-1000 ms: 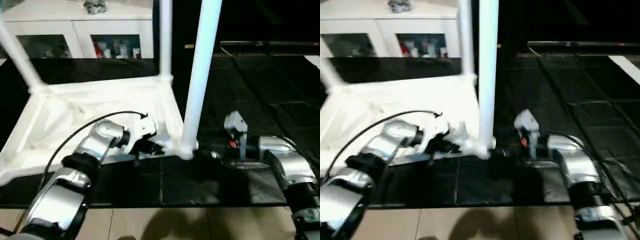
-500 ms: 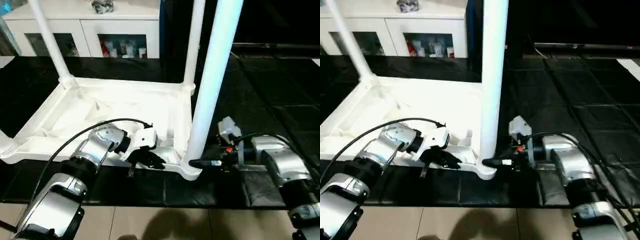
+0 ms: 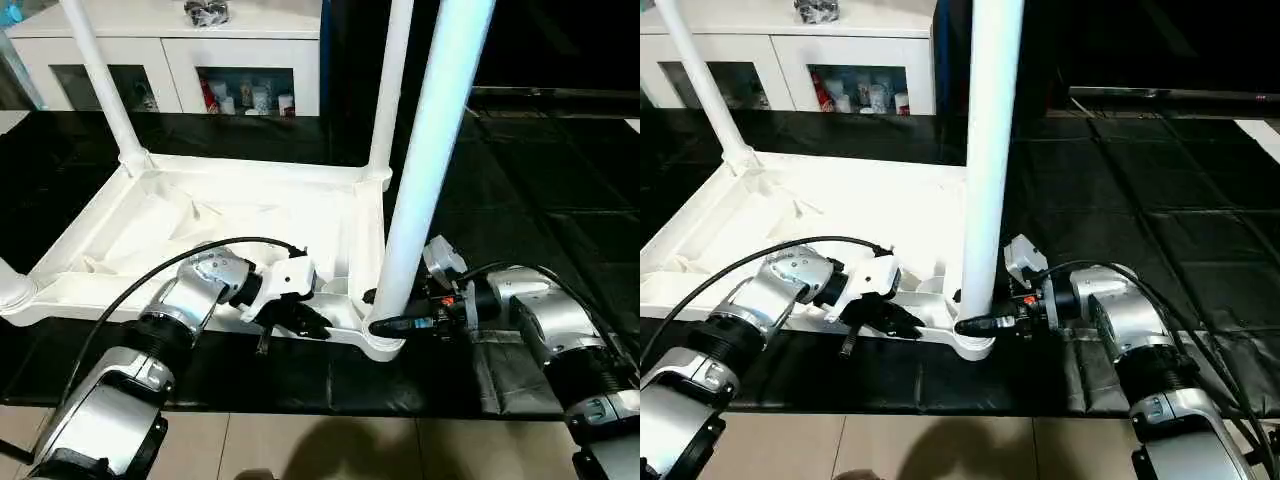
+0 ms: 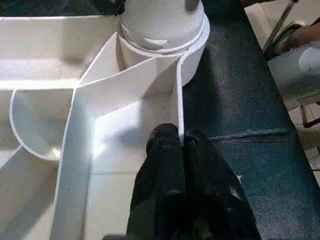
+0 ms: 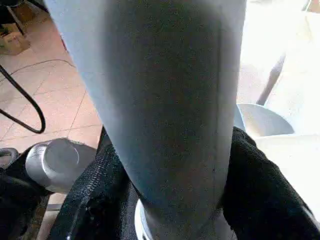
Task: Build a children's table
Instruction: Rotate leg to tighten
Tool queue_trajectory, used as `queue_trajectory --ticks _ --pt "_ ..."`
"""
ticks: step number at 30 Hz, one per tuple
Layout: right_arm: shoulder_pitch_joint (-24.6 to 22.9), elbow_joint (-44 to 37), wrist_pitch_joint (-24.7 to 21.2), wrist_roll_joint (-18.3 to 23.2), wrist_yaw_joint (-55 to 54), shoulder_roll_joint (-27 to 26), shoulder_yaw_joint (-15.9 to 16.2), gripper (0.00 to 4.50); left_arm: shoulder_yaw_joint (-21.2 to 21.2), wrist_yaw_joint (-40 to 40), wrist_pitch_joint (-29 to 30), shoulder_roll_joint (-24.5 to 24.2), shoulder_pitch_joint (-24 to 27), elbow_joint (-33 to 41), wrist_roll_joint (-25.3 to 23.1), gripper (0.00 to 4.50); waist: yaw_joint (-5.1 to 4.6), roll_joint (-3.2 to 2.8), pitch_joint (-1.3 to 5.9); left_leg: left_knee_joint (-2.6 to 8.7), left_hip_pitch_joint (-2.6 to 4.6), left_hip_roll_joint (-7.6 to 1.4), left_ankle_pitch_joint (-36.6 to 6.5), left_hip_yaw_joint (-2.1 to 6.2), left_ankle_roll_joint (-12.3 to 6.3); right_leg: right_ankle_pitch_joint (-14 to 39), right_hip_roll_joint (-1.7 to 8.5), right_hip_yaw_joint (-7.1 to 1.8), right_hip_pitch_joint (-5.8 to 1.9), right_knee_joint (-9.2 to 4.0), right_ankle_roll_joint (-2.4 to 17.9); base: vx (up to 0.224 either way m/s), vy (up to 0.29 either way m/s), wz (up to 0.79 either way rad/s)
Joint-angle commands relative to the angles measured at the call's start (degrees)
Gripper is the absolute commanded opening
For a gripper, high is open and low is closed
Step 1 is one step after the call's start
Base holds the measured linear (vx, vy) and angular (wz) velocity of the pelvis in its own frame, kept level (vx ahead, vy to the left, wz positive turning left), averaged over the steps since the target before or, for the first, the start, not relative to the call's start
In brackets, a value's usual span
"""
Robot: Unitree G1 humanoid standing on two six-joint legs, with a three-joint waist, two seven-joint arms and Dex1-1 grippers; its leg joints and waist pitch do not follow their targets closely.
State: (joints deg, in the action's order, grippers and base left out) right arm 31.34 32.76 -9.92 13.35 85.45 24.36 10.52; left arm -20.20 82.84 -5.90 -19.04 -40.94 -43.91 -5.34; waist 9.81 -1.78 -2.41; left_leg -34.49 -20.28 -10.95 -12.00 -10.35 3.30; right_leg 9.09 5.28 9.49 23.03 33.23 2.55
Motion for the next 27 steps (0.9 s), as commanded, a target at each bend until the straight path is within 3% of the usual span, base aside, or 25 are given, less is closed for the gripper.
queue_trajectory --ticks 1,11,15,16,20,24,27 --pt "0.6 -0.1 -1.0 0.7 1.9 -0.4 0.5 2.19 -1.3 -0.5 -0.1 -0.1 -0.5 0.5 -1.1 0.0 -0.34 0.78 4.32 3.53 0.18 -3.43 -3.9 1.01 -5.44 13.9 5.08 -4.37 -3.55 -3.21 7.4 0.0 0.0 0.0" --pt "-0.6 -1.7 -2.0 1.4 2.2 -0.8 0.9 2.09 -0.4 -3.9 1.4 1.1 -1.2 -0.6 -1.1 0.0 -0.25 0.63 4.3 3.55 0.41 -3.46 -5.0 0.98 -5.01 14.5 5.03 -4.39 -3.48 -3.39 7.6 0.0 0.0 0.0" --pt "-3.5 -5.2 -4.0 2.8 -1.1 -1.9 -0.2 2.09 0.6 -6.3 3.1 2.1 -1.6 -1.1 -0.7 0.0 -0.04 0.63 4.18 3.65 0.67 -3.64 -5.5 0.94 -4.78 14.8 5.05 -4.59 -3.29 -3.55 7.7 0.0 0.0 0.0" --pt "-4.0 -5.7 -4.6 3.1 -1.7 -2.1 -0.3 2.09 0.7 -6.6 3.4 2.2 -1.6 -1.1 -0.6 0.0 -0.19 0.66 4.19 3.7 0.4 -3.5 -5.8 1.01 -4.67 15.3 5.12 -4.52 -3.57 -3.52 7.5 0.0 0.0 0.0" --pt "-5.9 -7.2 -5.4 3.4 -5.1 -3.5 -1.0 2.09 1.5 -9.2 4.6 3.2 -2.3 -1.9 -0.5 0.0 -0.37 0.61 4.01 3.8 0.49 -3.27 -7.1 0.91 -4.15 18.7 5.08 -4.46 -3.48 -4.08 6.2 0.0 0.0 0.0" --pt "-7.1 -8.3 -6.4 3.1 -9.6 -5.4 -2.2 2.09 2.2 -11.8 6.0 4.2 -3.2 -2.8 -0.5 0.0 -0.66 0.61 3.59 3.96 0.9 -2.88 -9.6 0.87 -3.08 26.3 5.02 -4.08 -3.26 -5.41 3.4 0.0 0.0 0.0" --pt "-7.9 -9.0 -7.1 2.2 -13.3 -6.7 -2.7 2.09 2.5 -12.9 7.2 5.0 -3.6 -3.0 -0.5 0.0 -1.11 0.56 3.52 4.11 0.91 -2.88 -10.5 1.04 -2.52 27.7 4.97 -3.87 -3.19 -5.76 2.4 0.0 0.0 0.0"
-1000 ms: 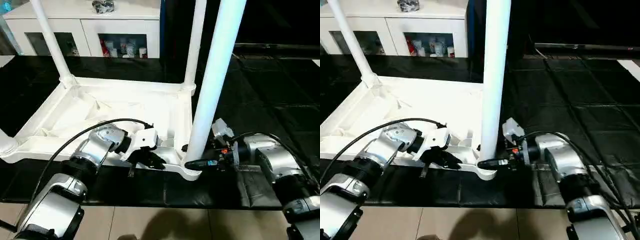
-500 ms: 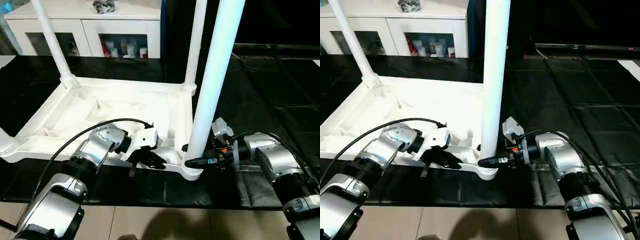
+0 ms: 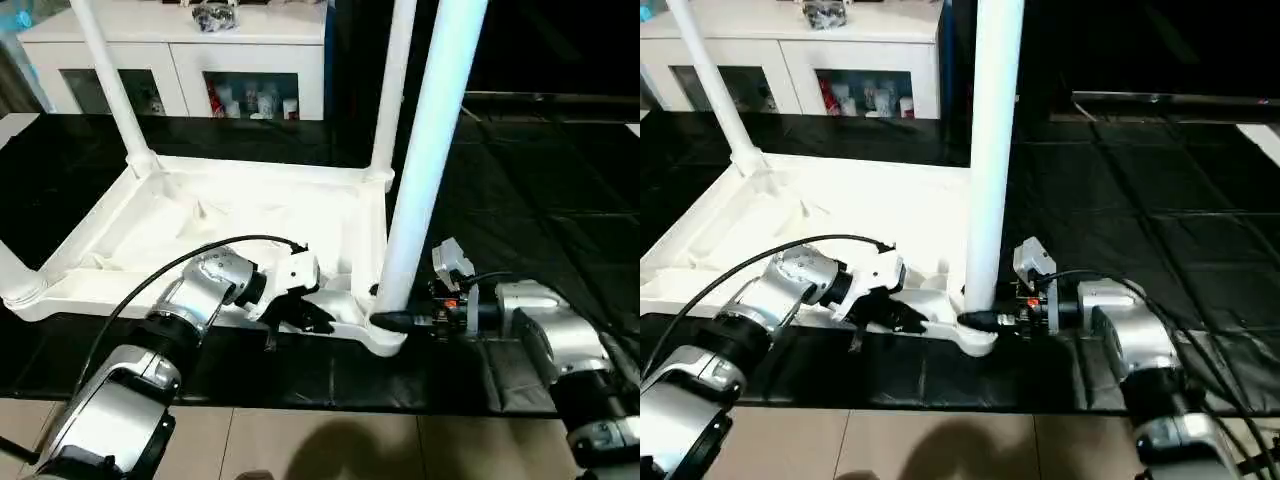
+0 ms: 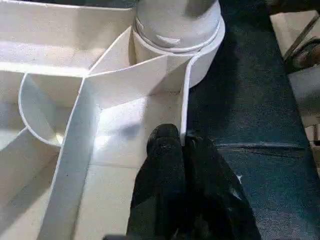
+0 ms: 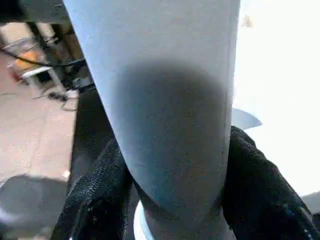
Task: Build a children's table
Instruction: Rotate leg to tighten
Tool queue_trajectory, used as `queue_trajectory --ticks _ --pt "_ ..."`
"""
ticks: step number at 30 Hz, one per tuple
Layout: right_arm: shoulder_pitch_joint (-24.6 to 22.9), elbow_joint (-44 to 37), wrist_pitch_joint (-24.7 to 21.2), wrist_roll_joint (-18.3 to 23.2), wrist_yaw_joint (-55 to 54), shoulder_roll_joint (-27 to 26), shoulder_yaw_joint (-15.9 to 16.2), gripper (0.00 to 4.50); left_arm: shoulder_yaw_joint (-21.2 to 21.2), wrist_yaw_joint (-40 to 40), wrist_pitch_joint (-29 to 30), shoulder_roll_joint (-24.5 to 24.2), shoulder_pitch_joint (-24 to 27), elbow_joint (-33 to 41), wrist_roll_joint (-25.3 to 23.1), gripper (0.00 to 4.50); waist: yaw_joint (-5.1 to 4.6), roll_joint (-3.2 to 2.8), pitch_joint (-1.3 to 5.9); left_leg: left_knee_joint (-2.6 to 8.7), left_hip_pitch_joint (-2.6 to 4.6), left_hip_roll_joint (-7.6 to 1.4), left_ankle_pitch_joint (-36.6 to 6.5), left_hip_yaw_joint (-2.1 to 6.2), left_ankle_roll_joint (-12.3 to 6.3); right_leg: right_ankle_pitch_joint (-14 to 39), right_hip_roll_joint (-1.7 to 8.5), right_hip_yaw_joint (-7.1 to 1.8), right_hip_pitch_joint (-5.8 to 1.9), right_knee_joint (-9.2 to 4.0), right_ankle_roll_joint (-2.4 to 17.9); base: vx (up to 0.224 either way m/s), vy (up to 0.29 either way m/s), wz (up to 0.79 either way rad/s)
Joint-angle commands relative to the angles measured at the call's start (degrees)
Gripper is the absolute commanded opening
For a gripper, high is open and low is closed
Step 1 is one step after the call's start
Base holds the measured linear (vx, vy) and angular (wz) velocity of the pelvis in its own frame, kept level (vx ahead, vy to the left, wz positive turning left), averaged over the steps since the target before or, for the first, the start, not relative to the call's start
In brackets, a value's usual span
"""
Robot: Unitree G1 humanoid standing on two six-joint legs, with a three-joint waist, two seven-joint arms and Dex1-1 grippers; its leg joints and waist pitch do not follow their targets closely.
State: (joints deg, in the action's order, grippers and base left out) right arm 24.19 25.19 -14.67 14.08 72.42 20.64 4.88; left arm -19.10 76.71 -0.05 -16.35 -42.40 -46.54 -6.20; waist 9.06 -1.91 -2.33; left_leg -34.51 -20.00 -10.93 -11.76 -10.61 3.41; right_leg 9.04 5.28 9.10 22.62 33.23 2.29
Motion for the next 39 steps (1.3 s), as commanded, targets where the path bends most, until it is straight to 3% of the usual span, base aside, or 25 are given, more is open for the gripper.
queue_trajectory --ticks 1,5,12,17,28,36,39 --pt "-1.0 -1.4 -2.2 1.3 -1.4 -3.5 2.8 2.09 1.5 -7.2 1.8 2.6 -2.4 -0.4 0.4 0.0 -0.46 0.7 3.43 4.13 0.64 -2.82 -11.0 1.31 -2.56 28.0 4.99 -3.42 -2.8 -5.84 2.5 0.0 0.0 0.0" --pt "-0.9 -0.8 -2.4 0.2 -6.3 -5.6 2.1 2.09 1.7 -8.5 2.9 3.4 -2.8 -0.7 0.5 0.0 -1.35 0.48 3.33 4.22 0.63 -2.71 -12.7 1.49 -2.32 29.3 4.95 -3.17 -2.78 -6.2 2.2 0.0 0.0 0.0" --pt "-1.0 -1.0 -3.1 -0.8 -10.9 -7.9 2.2 2.09 2.6 -10.5 4.9 4.6 -3.3 -0.8 0.5 0.0 -1.83 0.79 3.37 4.28 0.27 -2.67 -11.0 1.44 -2.95 27.0 5.02 -3.38 -2.94 -5.87 2.9 0.0 0.0 0.0" --pt "-0.3 0.9 -2.3 -2.8 -16.3 -9.9 1.9 2.09 3.1 -12.8 6.6 5.5 -3.8 -1.1 0.8 0.0 -2.54 0.66 3.29 4.42 0.33 -2.77 -11.5 1.56 -2.75 26.9 5.1 -3.51 -2.92 -5.8 3.6 0.0 0.0 0.0" --pt "5.7 11.3 -0.9 -6.9 -35.8 -15.9 -2.2 2.03 5.5 -22.3 11.5 9.8 -5.2 -2.4 0.8 0.0 -4.04 0.48 3.1 4.44 0.46 -2.5 -13.1 1.65 -2.03 28.0 5.07 -3.41 -2.86 -6.17 4.0 0.0 0.0 0.0" --pt "11.5 18.1 0.4 -7.4 -47.8 -21.8 -5.7 2.01 7.5 -31.2 14.1 13.4 -6.3 -3.0 1.0 0.0 -4.75 0.21 3.15 4.62 0.45 -2.67 -13.3 1.75 -1.66 26.2 5.08 -3.56 -2.8 -5.85 5.3 0.0 0.0 0.0" --pt "14.9 22.1 1.9 -7.0 -52.7 -24.1 -7.8 2.01 7.8 -34.5 14.4 15.4 -6.3 -2.5 0.9 0.0 -5.01 0.42 3.48 4.46 0.32 -2.59 -12.0 1.58 -2.09 22.1 5.06 -3.92 -2.94 -5.38 6.5 0.0 0.0 0.0"
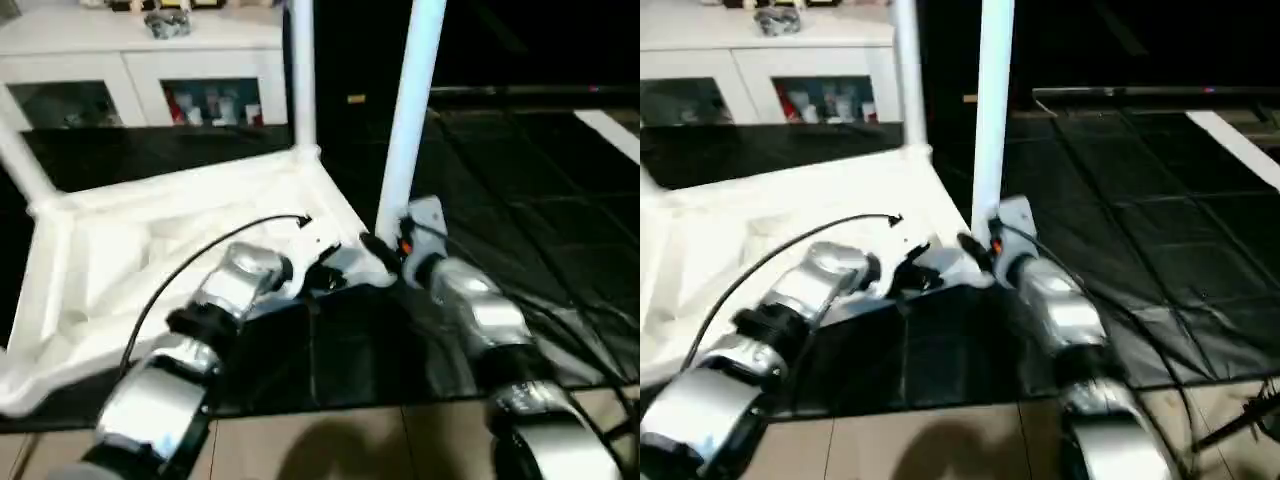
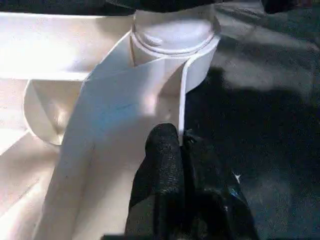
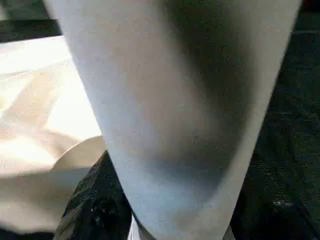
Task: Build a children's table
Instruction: Rotate leg to tighten
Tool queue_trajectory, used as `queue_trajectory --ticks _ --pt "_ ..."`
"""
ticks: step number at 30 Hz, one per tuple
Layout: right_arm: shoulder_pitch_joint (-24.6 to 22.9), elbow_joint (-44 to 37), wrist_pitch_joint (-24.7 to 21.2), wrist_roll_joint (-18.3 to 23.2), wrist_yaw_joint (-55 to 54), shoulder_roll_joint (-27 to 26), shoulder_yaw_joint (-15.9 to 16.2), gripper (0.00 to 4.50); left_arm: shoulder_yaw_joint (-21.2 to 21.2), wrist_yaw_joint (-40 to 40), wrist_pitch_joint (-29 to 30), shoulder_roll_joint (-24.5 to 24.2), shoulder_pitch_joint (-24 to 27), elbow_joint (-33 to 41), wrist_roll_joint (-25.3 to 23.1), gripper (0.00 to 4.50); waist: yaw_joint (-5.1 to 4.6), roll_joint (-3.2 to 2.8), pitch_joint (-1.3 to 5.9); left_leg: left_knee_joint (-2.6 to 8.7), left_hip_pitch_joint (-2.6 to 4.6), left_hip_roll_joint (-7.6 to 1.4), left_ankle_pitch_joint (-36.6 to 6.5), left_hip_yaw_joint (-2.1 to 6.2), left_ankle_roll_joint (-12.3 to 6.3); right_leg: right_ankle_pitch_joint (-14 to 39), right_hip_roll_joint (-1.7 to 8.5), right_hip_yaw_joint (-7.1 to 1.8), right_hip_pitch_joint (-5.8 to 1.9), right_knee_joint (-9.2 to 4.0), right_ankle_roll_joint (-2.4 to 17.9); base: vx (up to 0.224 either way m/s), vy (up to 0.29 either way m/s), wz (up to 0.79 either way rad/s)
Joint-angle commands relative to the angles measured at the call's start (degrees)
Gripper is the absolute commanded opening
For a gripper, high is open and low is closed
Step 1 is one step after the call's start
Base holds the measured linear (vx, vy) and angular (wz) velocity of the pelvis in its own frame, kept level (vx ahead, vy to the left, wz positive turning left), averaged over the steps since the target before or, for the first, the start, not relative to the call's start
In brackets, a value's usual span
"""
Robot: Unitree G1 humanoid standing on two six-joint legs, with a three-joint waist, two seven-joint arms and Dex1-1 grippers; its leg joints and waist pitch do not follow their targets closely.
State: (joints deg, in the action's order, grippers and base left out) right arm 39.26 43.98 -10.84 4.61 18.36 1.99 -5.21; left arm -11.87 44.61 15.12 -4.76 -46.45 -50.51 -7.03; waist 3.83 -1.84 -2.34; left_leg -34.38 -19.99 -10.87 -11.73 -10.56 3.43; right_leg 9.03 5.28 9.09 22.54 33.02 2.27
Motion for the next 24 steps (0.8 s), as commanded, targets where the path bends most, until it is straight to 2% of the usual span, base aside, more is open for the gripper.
queue_trajectory --ticks 1,2,4,5,6,8,11,14,19,20,21,22,24 --pt "-0.1 3.4 -1.7 2.4 1.0 -5.5 2.1 2.01 0.6 -2.5 -0.8 3.9 -2.2 1.5 1.7 0.0 0.32 0.4 3.52 4.3 0.21 -2.67 -11.3 1.5 -2.38 20.9 5.11 -4.03 -2.9 -4.99 6.8 0.0 0.0 0.0" --pt "-0.2 3.5 -1.4 2.3 0.9 -5.5 2.0 2.01 0.6 -2.5 -0.8 3.9 -2.2 1.6 1.7 0.0 0.38 0.55 3.59 4.27 0.0 -2.66 -9.9 1.42 -3.07 18.6 5.02 -4.11 -3.03 -4.64 7.5 0.0 0.0 0.0" --pt "-0.3 3.9 -0.7 1.9 0.9 -5.1 1.7 2.01 0.5 -2.2 -1.0 3.5 -1.9 1.9 1.7 0.0 0.57 0.46 3.74 4.19 -0.17 -2.68 -8.2 1.36 -3.9 16.1 5.07 -4.16 -3.19 -4.18 8.3 0.0 0.0 0.0" --pt "-0.4 4.1 -0.5 1.5 1.1 -4.8 1.7 2.36 0.4 -2.1 -1.3 3.2 -1.8 1.9 1.6 0.0 0.63 0.52 3.78 4.16 -0.22 -2.67 -7.7 1.33 -4.16 15.4 5.06 -4.18 -3.22 -4.07 8.5 0.0 0.0 0.0" --pt "-0.6 4.2 -0.1 1.0 1.4 -4.4 2.0 2.36 0.2 -1.9 -1.6 2.9 -1.7 1.9 1.5 0.0 0.7 0.36 3.65 4.19 -0.16 -2.72 -7.7 1.28 -4.46 15.3 5.04 -4.16 -3.12 -4.1 8.8 0.0 0.0 0.0" --pt "-1.3 4.2 1.0 0.3 2.7 -3.5 2.4 2.73 0.3 -1.5 -2.0 2.3 -1.3 2.1 1.4 0.0 0.7 0.27 3.58 4.22 -0.1 -2.68 -8.6 1.25 -4.37 16.4 5.02 -4.14 -3.16 -4.28 8.7 0.0 0.0 0.0" --pt "-2.1 4.2 2.8 -0.1 4.2 -2.3 2.7 2.91 0.4 -1.1 -2.4 1.7 -1.0 2.2 1.3 0.0 0.66 0.18 3.54 4.33 -0.08 -2.78 -9.5 1.32 -3.97 17.3 5.01 -4.13 -3.19 -4.42 8.2 0.0 0.0 0.0" --pt "-4.6 1.1 3.8 0.4 9.7 0.2 3.9 3.15 0.5 0.2 -3.2 0.5 -0.7 2.0 1.2 0.0 0.59 0.26 3.54 4.26 -0.21 -2.68 -9.8 1.28 -4.54 16.9 4.95 -4.15 -3.34 -4.44 8.3 0.0 0.0 0.0" --pt "-8.7 -5.2 4.0 1.6 17.6 5.3 4.4 3.56 -0.2 2.9 -4.0 -1.2 0.0 2.3 1.0 0.0 0.67 0.54 3.69 4.08 -0.38 -2.77 -7.9 1.26 -6.25 14.2 4.82 -4.2 -3.48 -4.08 8.8 0.0 0.0 0.0" --pt "-10.4 -7.9 3.8 2.9 21.9 8.1 4.1 3.56 -0.4 4.1 -4.1 -1.9 0.4 2.7 1.1 0.0 0.89 0.76 3.75 3.99 -0.28 -2.83 -7.5 1.19 -6.6 13.7 4.82 -4.19 -3.55 -4.01 9.0 0.0 0.0 0.0" --pt "-11.3 -9.4 4.0 3.3 24.2 9.9 4.2 3.79 -0.6 5.0 -4.3 -2.3 0.6 2.9 1.1 0.0 1.15 0.84 3.78 3.93 -0.35 -2.89 -7.1 1.14 -7.17 13.2 4.83 -4.24 -3.48 -3.88 9.2 0.0 0.0 0.0" --pt "-11.5 -9.6 4.1 3.4 24.8 10.3 4.2 3.79 -0.7 5.2 -4.3 -2.3 0.7 2.9 1.1 0.0 1.27 0.8 3.76 3.88 -0.38 -2.84 -7.1 1.11 -7.42 13.4 4.86 -4.18 -3.45 -3.93 9.2 0.0 0.0 0.0" --pt "-13.3 -12.8 4.1 5.0 30.8 14.4 3.8 3.94 -1.5 7.7 -4.7 -3.5 1.2 3.6 1.0 0.0 1.71 1.37 3.81 3.76 -0.56 -2.78 -6.4 1.01 -7.87 13.9 4.86 -4.17 -3.57 -3.84 8.8 0.0 0.0 0.0"
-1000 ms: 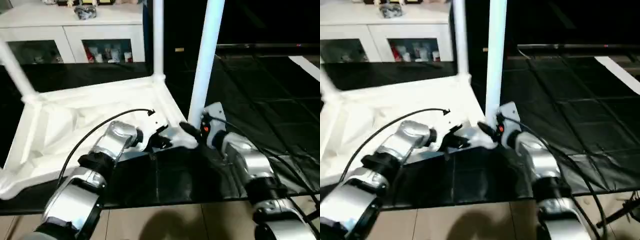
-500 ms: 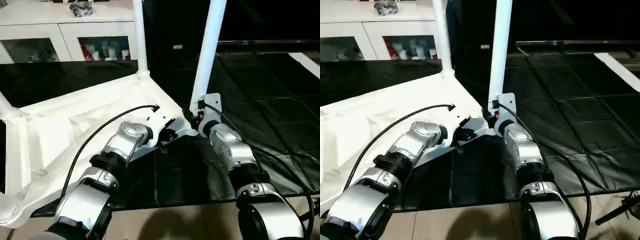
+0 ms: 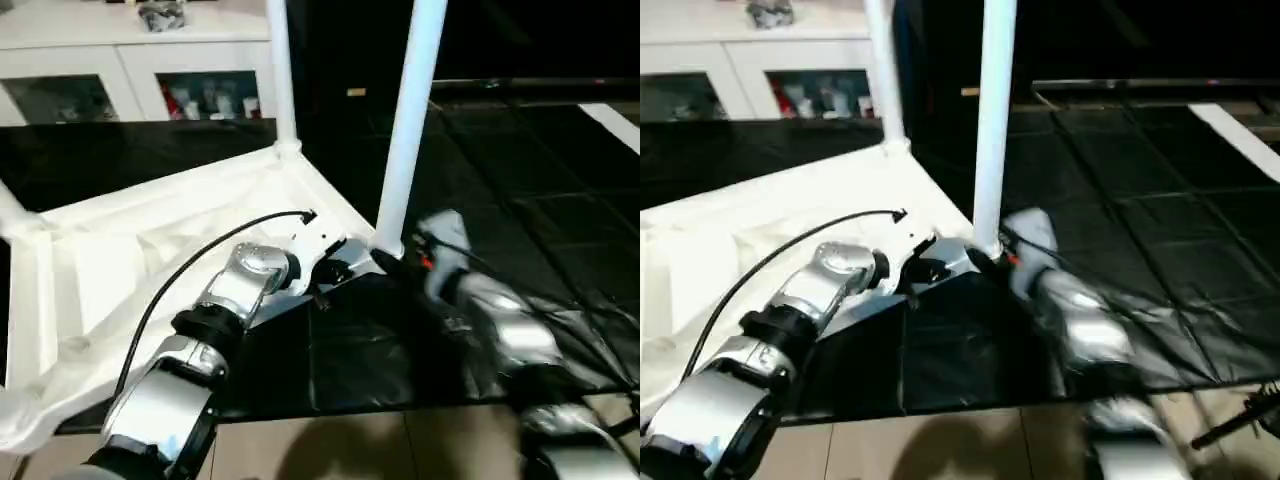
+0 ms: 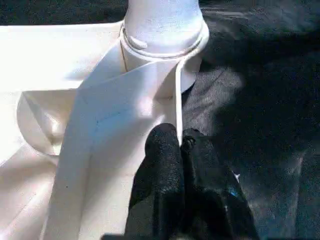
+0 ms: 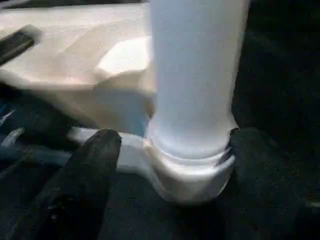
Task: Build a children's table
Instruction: Rotate leg to tighten
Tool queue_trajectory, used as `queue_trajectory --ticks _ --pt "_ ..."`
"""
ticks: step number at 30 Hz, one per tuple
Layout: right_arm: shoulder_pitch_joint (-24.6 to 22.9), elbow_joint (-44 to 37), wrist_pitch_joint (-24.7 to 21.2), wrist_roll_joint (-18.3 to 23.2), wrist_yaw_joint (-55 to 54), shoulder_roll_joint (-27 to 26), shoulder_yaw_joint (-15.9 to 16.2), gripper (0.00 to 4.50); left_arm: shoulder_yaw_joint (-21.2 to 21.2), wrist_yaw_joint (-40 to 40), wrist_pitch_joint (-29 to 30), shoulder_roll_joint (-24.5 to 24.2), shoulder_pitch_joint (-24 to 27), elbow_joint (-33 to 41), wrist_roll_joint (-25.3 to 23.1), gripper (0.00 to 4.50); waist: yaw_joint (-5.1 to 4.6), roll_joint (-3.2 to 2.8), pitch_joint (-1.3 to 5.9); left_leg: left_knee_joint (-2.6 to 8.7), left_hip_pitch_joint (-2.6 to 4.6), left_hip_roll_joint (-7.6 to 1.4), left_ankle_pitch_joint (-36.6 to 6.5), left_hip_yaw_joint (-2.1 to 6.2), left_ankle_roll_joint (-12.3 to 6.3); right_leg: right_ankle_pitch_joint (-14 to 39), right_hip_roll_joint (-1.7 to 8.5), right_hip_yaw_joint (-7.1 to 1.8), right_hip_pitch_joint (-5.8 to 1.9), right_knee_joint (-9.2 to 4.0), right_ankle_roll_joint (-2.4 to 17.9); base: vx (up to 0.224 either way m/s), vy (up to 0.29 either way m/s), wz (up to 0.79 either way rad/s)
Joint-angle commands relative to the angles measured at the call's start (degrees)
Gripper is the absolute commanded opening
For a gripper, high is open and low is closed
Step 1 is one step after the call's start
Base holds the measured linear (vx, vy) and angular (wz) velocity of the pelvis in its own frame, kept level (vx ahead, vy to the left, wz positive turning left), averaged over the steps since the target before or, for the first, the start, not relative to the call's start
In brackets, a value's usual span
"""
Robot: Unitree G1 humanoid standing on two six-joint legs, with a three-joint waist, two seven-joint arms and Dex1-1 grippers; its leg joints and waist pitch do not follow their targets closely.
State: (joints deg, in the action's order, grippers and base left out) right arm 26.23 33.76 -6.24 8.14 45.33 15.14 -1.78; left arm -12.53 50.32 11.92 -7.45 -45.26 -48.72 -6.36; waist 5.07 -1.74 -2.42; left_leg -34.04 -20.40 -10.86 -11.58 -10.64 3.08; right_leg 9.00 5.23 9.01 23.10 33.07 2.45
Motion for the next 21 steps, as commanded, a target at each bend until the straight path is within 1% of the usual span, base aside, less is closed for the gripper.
queue_trajectory --ticks 1,3,4,5,6,7,8,9,10,12,14,15,17,18,19,20,21 --pt "-0.9 -3.8 -0.9 2.4 6.1 2.8 0.0 4.05 -1.1 3.1 -1.9 -1.3 0.2 2.0 0.4 0.0 0.56 1.13 3.87 3.43 -0.13 -2.83 -6.5 1.11 -7.62 14.3 4.94 -4.08 -4.03 -3.91 8.6 0.0 0.0 0.0" --pt "-1.9 -5.8 -1.7 4.2 10.9 5.9 -0.6 4.24 -1.8 5.8 -3.3 -2.5 0.6 2.1 0.3 0.0 0.95 1.05 3.83 3.39 -0.08 -2.95 -6.3 1.1 -8.09 14.7 4.73 -3.97 -3.89 -4.03 8.0 0.0 0.0 0.0" --pt "-2.2 -6.3 -1.7 4.5 12.4 6.9 -0.6 4.24 -2.2 7.0 -4.1 -2.9 0.7 2.2 0.3 0.0 1.0 1.63 3.8 3.36 -0.09 -2.93 -6.4 1.02 -8.3 15.1 4.67 -3.94 -3.91 -4.17 7.6 0.0 0.0 0.0" --pt "-2.9 -7.2 -1.7 4.8 15.4 9.0 -0.3 4.3 -2.9 9.4 -5.4 -3.8 1.1 2.4 0.2 0.0 1.25 1.38 3.77 3.37 -0.13 -2.91 -6.4 1.06 -8.09 16.1 4.81 -3.94 -3.86 -4.07 7.4 0.0 0.0 0.0" --pt "-3.5 -8.0 -2.1 5.2 17.5 10.4 0.0 4.44 -3.5 11.4 -6.8 -4.5 1.4 2.6 0.2 0.0 1.43 1.79 3.79 3.31 -0.1 -2.91 -6.4 0.97 -8.1 16.6 4.74 -3.95 -3.86 -4.19 6.8 0.0 0.0 0.0" --pt "-3.8 -8.5 -2.4 5.4 18.4 11.1 0.1 4.44 -3.8 12.3 -7.5 -4.9 1.6 2.7 0.2 0.0 1.73 1.63 3.73 3.33 -0.08 -2.97 -6.0 1.02 -8.03 16.6 4.83 -4.02 -3.77 -4.08 6.8 0.0 0.0 0.0" --pt "-4.0 -8.8 -2.5 5.6 19.2 11.6 0.3 4.44 -4.1 13.5 -8.3 -5.2 1.8 3.0 0.3 0.0 1.81 1.56 3.76 3.34 -0.04 -3.03 -6.0 1.02 -7.89 16.5 4.82 -4.01 -3.69 -3.99 7.0 0.0 0.0 0.0" --pt "-4.3 -9.6 -2.9 6.2 21.5 12.8 0.7 4.44 -4.9 17.0 -9.8 -6.3 2.3 3.8 0.6 0.0 1.97 1.54 3.72 3.4 -0.01 -3.04 -6.3 1.05 -7.75 17.0 4.86 -3.92 -3.67 -4.15 7.0 0.0 0.0 0.0" --pt "-4.5 -9.8 -3.1 6.4 22.3 13.2 0.8 4.44 -5.2 18.2 -10.3 -6.6 2.5 4.1 0.7 0.0 1.99 1.6 3.72 3.42 -0.01 -3.08 -6.4 1.02 -7.72 17.2 4.86 -3.97 -3.67 -4.15 7.0 0.0 0.0 0.0" --pt "-4.8 -10.5 -3.3 6.7 24.1 14.0 1.4 4.44 -6.0 21.1 -11.2 -7.5 2.9 4.9 1.1 0.0 2.24 1.37 3.76 3.43 0.15 -3.27 -6.4 1.05 -7.26 16.9 4.93 -4.0 -3.46 -4.03 7.5 0.0 0.0 0.0" --pt "-5.5 -12.2 -3.6 6.6 26.8 15.2 3.4 4.44 -7.1 24.2 -11.9 -8.5 3.2 5.8 1.1 0.0 2.85 1.39 3.74 3.48 0.25 -3.4 -6.3 1.06 -6.9 16.5 4.93 -4.11 -3.48 -3.93 7.5 0.0 0.0 0.0" --pt "-5.9 -13.1 -3.8 6.6 28.0 15.5 4.4 4.44 -7.7 25.6 -12.4 -9.0 3.3 6.1 1.0 0.0 3.22 1.34 3.72 3.47 0.38 -3.42 -6.6 0.97 -6.78 16.5 5.01 -4.21 -3.34 -3.95 7.5 0.0 0.0 0.0" --pt "-6.1 -13.9 -3.3 6.4 29.1 15.2 5.9 4.44 -8.7 27.9 -13.8 -9.7 3.4 6.4 0.8 0.0 3.46 1.32 3.72 3.57 0.31 -3.46 -6.7 1.1 -6.34 16.8 5.08 -4.15 -3.4 -3.91 7.5 0.0 0.0 0.0" --pt "-6.0 -13.8 -2.6 6.1 29.2 14.9 6.4 4.44 -9.1 29.0 -14.3 -9.9 3.6 6.7 0.8 0.0 3.43 1.35 3.75 3.57 0.24 -3.46 -6.7 1.07 -6.22 16.7 5.08 -4.19 -3.46 -3.84 7.4 0.0 0.0 0.0" --pt "-5.7 -13.7 -2.4 6.0 29.4 14.4 6.7 4.44 -9.5 30.2 -14.7 -10.1 3.7 7.1 0.8 0.0 3.52 1.18 3.76 3.61 0.32 -3.48 -7.0 1.09 -5.66 16.8 5.17 -4.19 -3.41 -3.92 7.4 0.0 0.0 0.0" --pt "-5.3 -13.6 -2.9 6.3 29.8 13.9 6.8 4.44 -9.9 31.1 -15.1 -10.3 3.9 7.4 0.9 0.0 3.52 1.18 3.76 3.61 0.32 -3.48 -7.0 1.09 -5.66 16.8 5.17 -4.19 -3.41 -3.92 7.4 0.0 0.0 0.0" --pt "-4.4 -12.9 -3.1 6.5 30.5 13.0 7.2 4.17 -10.4 32.0 -15.5 -10.5 4.0 7.8 0.8 0.0 3.61 0.88 3.78 3.64 0.37 -3.55 -7.3 1.15 -5.25 16.6 5.15 -4.21 -3.36 -3.87 7.7 0.0 0.0 0.0"
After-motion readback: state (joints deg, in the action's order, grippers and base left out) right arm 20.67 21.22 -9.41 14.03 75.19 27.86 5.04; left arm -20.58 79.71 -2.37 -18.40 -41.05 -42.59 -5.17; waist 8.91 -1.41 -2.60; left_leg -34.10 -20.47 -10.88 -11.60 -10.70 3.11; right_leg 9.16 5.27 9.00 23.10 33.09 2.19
